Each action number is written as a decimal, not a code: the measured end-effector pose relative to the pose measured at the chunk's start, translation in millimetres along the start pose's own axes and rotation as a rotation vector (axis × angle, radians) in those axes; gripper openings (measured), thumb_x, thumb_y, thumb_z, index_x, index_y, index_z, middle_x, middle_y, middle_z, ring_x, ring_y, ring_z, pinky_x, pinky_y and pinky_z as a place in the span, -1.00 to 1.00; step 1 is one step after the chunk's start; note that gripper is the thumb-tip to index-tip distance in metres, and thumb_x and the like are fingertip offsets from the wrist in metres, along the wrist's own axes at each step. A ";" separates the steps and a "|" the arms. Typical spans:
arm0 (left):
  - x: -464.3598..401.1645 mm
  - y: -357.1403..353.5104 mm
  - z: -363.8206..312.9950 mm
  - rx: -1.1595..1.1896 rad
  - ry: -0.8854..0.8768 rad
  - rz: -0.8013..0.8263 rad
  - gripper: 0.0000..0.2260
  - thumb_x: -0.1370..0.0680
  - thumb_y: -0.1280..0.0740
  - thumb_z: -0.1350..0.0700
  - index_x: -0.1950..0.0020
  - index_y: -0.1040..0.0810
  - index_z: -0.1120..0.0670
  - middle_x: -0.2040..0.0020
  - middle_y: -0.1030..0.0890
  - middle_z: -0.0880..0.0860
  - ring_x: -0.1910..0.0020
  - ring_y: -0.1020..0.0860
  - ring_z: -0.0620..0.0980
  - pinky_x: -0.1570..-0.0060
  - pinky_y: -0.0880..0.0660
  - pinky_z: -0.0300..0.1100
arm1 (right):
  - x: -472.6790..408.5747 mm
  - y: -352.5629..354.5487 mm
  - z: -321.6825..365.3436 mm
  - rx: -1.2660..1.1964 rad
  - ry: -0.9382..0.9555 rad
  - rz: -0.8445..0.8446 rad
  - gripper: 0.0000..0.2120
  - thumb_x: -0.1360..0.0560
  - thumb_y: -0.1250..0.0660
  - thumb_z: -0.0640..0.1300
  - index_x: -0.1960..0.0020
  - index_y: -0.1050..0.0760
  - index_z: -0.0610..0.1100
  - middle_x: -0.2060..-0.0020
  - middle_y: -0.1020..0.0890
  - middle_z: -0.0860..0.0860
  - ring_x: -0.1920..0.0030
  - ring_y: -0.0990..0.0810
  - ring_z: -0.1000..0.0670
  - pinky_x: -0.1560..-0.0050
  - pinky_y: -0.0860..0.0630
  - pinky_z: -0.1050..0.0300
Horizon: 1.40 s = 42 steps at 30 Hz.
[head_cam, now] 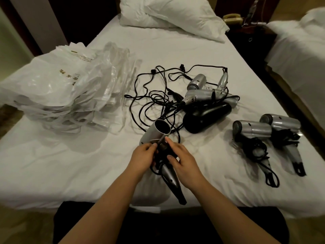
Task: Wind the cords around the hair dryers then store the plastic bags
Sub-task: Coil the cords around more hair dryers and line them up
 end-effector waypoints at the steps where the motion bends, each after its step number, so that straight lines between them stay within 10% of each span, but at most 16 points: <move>1: 1.7 0.7 0.2 0.118 0.089 0.042 -0.70 -0.62 -0.19 0.05 0.28 -0.47 0.12 0.39 -0.46 0.06 0.43 -0.43 0.01 0.36 -0.39 -0.17 | -1.2 -0.1 -0.1 0.018 0.004 0.025 -0.41 -0.57 -0.19 -0.30 -0.37 -0.06 0.24 -0.21 -0.39 0.10 -0.15 -0.38 0.26 -0.16 -0.22 0.59; 6: 7.3 9.3 2.1 0.247 0.240 0.301 -0.65 -0.52 -0.23 -0.18 0.18 -0.50 0.11 0.40 -0.42 -0.01 0.36 -0.43 -0.05 0.20 -0.53 -0.12 | -4.7 -5.2 0.9 0.031 -0.006 0.160 -0.51 -0.62 -0.14 -0.19 -0.39 -0.05 0.23 -0.33 -0.37 0.05 -0.29 -0.34 0.17 -0.29 -0.22 0.47; 11: 7.0 11.5 5.5 0.254 0.199 0.393 -0.80 -0.46 -0.39 0.07 -0.03 -0.58 0.13 0.16 -0.50 0.15 0.09 -0.48 0.09 -0.05 -0.53 -0.02 | -7.1 -8.3 2.1 0.001 -0.022 0.222 -0.58 -0.60 -0.19 -0.17 -0.34 -0.24 0.24 -0.35 -0.40 0.02 -0.35 -0.35 0.10 -0.37 -0.26 0.28; 17: 4.4 11.4 -6.1 -0.024 0.043 0.370 -0.88 -0.50 -0.37 0.29 0.15 -0.46 0.15 0.25 -0.54 0.11 0.34 -0.50 -0.03 0.23 -0.51 -0.16 | -7.6 -11.3 -8.4 -0.044 -0.175 0.179 -0.52 -0.49 -0.36 -0.20 -0.37 -0.40 0.06 -0.26 -0.45 0.01 -0.28 -0.44 0.02 -0.30 -0.42 0.06; 27: 3.7 19.3 -4.8 0.030 0.112 0.324 -0.90 -0.48 -0.41 0.19 0.15 -0.49 0.13 0.31 -0.46 0.07 0.36 -0.42 -0.06 0.23 -0.42 -0.18 | -11.0 -8.2 -6.7 -0.355 -0.366 0.135 -0.92 -0.54 -0.28 -0.26 -0.01 -0.46 -0.14 -0.03 -0.52 0.00 0.26 -0.47 0.21 0.42 -0.34 0.51; 33: 4.6 21.8 -2.2 -0.050 0.018 0.273 -0.89 -0.50 -0.39 0.19 0.17 -0.48 0.08 0.19 -0.57 0.05 0.12 -0.55 0.04 -0.07 -0.50 0.08 | -13.7 -12.8 -2.6 -0.300 -0.427 0.163 -0.70 -0.53 -0.31 -0.22 -0.25 -0.43 -0.09 -0.06 -0.50 0.04 0.12 -0.52 0.14 0.38 -0.37 0.50; 42: 2.7 22.4 -21.8 -0.492 -0.211 0.217 -0.84 -0.47 -0.43 0.14 0.17 -0.44 0.01 0.25 -0.56 0.02 0.27 -0.55 -0.06 0.18 -0.49 -0.17 | -8.8 -10.5 1.5 -0.293 -0.476 0.132 -0.90 -0.53 -0.30 -0.24 -0.04 -0.44 -0.16 0.23 -0.50 0.07 0.29 -0.47 0.16 0.53 -0.31 0.49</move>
Point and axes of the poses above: each hand's wrist, its own x-axis away from the middle knuckle, its own y-axis out of the back of the hand, z = x × y, the point moved 5 cm from there along -x, towards the middle knuckle
